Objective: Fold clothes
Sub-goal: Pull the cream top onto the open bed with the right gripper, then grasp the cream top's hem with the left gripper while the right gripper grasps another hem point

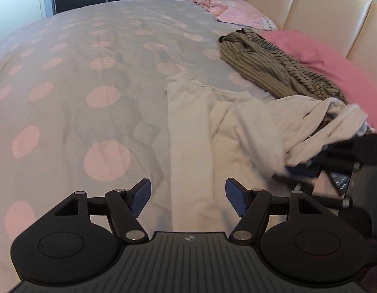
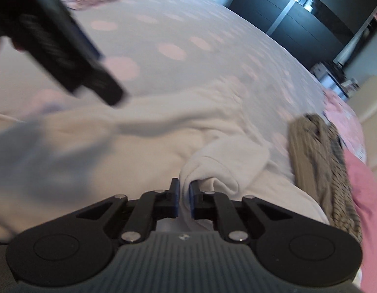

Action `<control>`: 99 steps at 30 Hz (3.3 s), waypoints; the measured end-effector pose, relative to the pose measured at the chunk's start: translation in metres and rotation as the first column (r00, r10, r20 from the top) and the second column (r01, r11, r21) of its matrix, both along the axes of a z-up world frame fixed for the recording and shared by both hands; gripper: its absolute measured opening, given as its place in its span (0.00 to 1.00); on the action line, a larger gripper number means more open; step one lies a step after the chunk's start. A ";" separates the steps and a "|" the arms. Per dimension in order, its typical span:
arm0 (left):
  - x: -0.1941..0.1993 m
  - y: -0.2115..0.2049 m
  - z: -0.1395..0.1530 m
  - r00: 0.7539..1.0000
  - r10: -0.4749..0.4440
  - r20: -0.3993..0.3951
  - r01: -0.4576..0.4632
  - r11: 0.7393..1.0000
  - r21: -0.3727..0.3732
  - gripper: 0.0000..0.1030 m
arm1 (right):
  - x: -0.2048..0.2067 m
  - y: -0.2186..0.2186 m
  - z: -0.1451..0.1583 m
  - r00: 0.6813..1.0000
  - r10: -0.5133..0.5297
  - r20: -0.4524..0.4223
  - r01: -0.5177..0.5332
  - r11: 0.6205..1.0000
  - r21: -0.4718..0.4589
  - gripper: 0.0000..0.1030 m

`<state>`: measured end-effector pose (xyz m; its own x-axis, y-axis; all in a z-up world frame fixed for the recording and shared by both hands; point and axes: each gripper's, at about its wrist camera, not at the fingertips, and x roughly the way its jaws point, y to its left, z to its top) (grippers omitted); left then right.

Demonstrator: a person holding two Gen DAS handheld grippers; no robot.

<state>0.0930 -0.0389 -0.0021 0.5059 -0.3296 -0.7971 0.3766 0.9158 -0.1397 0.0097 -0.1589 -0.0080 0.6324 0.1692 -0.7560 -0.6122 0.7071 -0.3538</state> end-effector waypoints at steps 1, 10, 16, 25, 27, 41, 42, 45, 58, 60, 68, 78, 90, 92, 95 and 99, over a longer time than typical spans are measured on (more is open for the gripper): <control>-0.001 0.000 0.001 1.000 -0.007 -0.007 0.007 1.000 -0.010 0.64 | -0.008 0.007 0.003 0.999 0.034 -0.010 -0.033 0.999 0.018 0.09; -0.018 -0.009 0.002 0.995 -0.082 -0.053 0.080 0.996 -0.046 0.60 | -0.072 0.060 0.007 0.960 0.274 -0.051 -0.273 0.962 0.031 0.09; -0.028 -0.025 0.001 0.992 -0.126 -0.010 0.126 0.992 0.001 0.55 | -0.078 0.065 0.004 0.949 0.304 -0.087 -0.303 0.953 0.026 0.23; -0.026 -0.060 -0.002 0.982 -0.191 0.001 0.191 0.981 0.039 0.41 | -0.083 0.042 0.006 0.950 0.294 -0.102 -0.292 0.956 0.033 0.38; -0.024 -0.068 -0.006 0.982 -0.187 -0.006 0.187 0.981 0.047 0.41 | -0.084 0.037 0.008 0.952 0.289 -0.098 -0.287 0.957 0.034 0.43; 0.000 -0.083 -0.049 0.997 -0.065 -0.038 0.069 0.990 0.123 0.23 | -0.085 0.022 0.014 0.958 0.273 -0.091 -0.271 0.962 0.036 0.47; 0.001 -0.081 -0.047 0.998 -0.057 -0.041 0.062 0.991 0.120 0.17 | -0.083 0.020 0.015 0.959 0.267 -0.090 -0.265 0.964 0.035 0.48; 0.004 -0.072 -0.043 0.998 -0.035 -0.046 0.041 0.992 0.121 0.07 | -0.076 0.015 0.017 0.967 0.238 -0.089 -0.236 0.971 0.035 0.49; 0.009 -0.013 -0.018 0.994 0.110 0.010 -0.111 0.988 0.104 0.02 | -0.026 -0.023 0.042 0.988 0.067 -0.142 -0.051 0.992 0.111 0.56; 0.012 -0.003 -0.017 0.991 0.134 0.005 -0.134 0.987 0.086 0.02 | -0.011 -0.034 0.050 0.979 0.054 -0.199 -0.025 0.989 0.147 0.56; 0.012 0.002 -0.022 0.995 0.098 -0.025 -0.097 0.994 0.048 0.06 | 0.043 -0.057 0.050 0.975 0.044 -0.220 -0.033 0.998 0.050 0.56; 0.007 -0.024 -0.022 1.000 -0.002 -0.004 0.002 0.998 0.069 0.43 | 0.154 -0.056 0.006 0.969 -0.102 -0.225 0.105 0.995 -0.002 0.56; 0.013 -0.018 -0.030 1.000 -0.008 0.022 0.005 0.991 0.133 0.06 | 0.224 -0.021 -0.003 0.990 -0.026 -0.136 0.030 0.999 0.031 0.49; 0.016 -0.008 -0.029 1.000 0.024 0.015 -0.026 0.993 0.119 0.05 | 0.233 -0.017 -0.007 0.986 -0.019 -0.166 0.026 0.999 0.041 0.49; 0.021 0.008 -0.025 0.997 0.079 0.012 -0.080 0.992 0.100 0.04 | 0.243 -0.011 -0.014 0.979 -0.006 -0.205 0.018 0.998 0.058 0.50; 0.027 0.029 -0.022 0.988 0.149 0.029 -0.152 0.982 0.115 0.02 | 0.256 -0.004 -0.021 0.973 -0.011 -0.231 0.033 0.995 0.091 0.51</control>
<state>0.1203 -0.0104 -0.0239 0.5586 -0.1541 -0.8150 0.2350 0.9717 -0.0227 0.2660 -0.1632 -0.0286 0.4475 0.2339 -0.8632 -0.6532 0.7447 -0.1368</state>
